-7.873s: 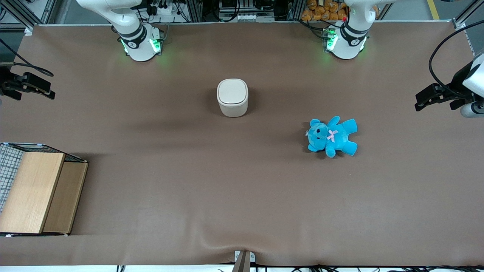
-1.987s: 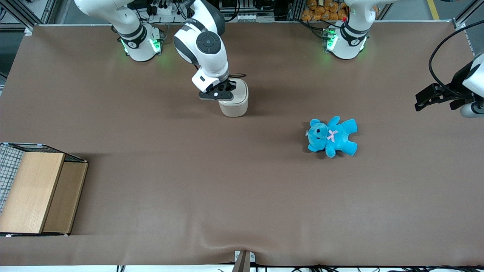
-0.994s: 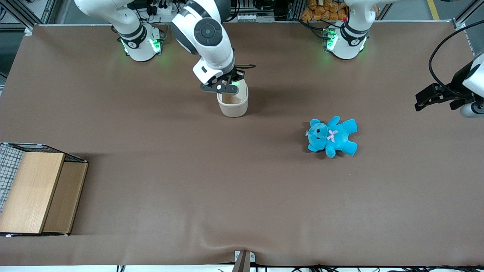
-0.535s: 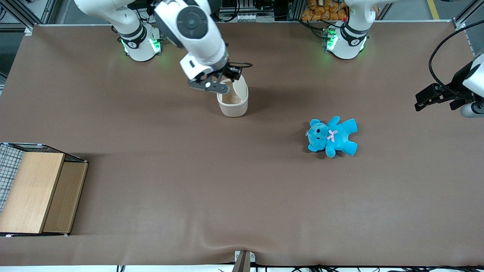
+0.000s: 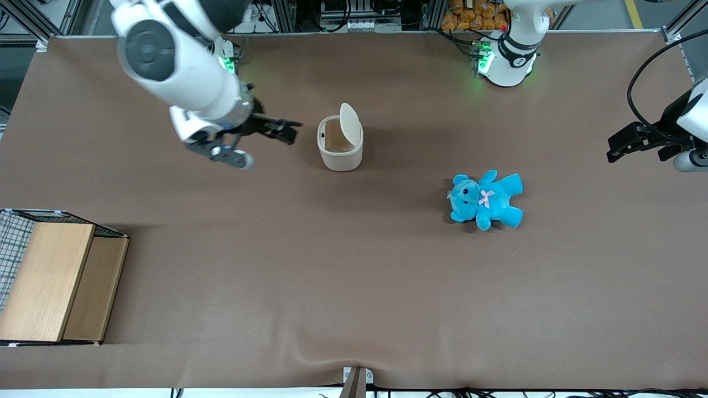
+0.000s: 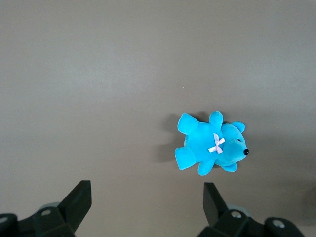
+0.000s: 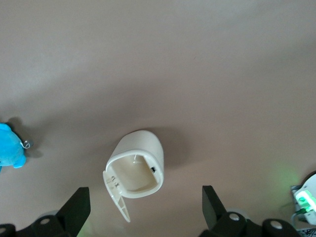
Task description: Open trash can with right arm
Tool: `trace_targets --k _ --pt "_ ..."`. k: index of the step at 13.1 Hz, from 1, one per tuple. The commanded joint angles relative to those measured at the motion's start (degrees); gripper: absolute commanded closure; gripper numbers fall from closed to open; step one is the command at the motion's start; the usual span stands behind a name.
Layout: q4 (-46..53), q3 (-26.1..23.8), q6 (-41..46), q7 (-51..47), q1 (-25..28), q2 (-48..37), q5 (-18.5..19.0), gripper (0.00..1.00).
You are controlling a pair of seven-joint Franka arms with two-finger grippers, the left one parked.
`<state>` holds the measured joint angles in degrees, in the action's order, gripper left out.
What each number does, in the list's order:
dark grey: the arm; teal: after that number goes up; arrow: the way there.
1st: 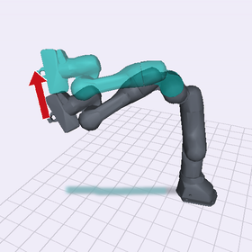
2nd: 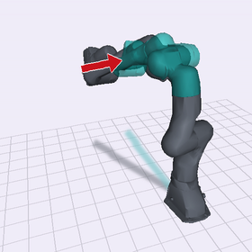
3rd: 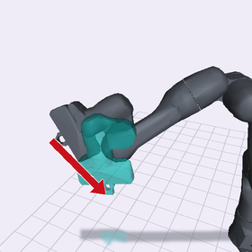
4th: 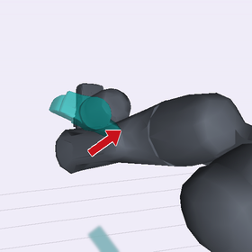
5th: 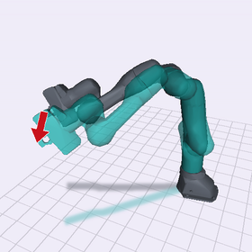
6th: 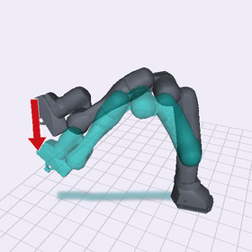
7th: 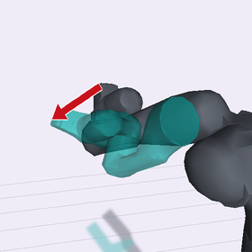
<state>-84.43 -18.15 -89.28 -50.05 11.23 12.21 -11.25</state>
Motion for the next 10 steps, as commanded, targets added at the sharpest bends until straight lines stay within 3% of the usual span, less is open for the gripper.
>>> trace_targets --k 1,5,8,10 --pt "2.2 0.0 3.2 5.3 -3.7 -0.2 0.0 0.0" --pt "4.4 5.7 7.7 19.6 -4.6 -1.7 7.9 0.0" --pt "4.4 13.6 8.0 34.2 -4.8 -3.4 7.7 0.0" --pt "4.4 15.7 8.2 42.5 -7.0 -4.5 7.9 0.0"
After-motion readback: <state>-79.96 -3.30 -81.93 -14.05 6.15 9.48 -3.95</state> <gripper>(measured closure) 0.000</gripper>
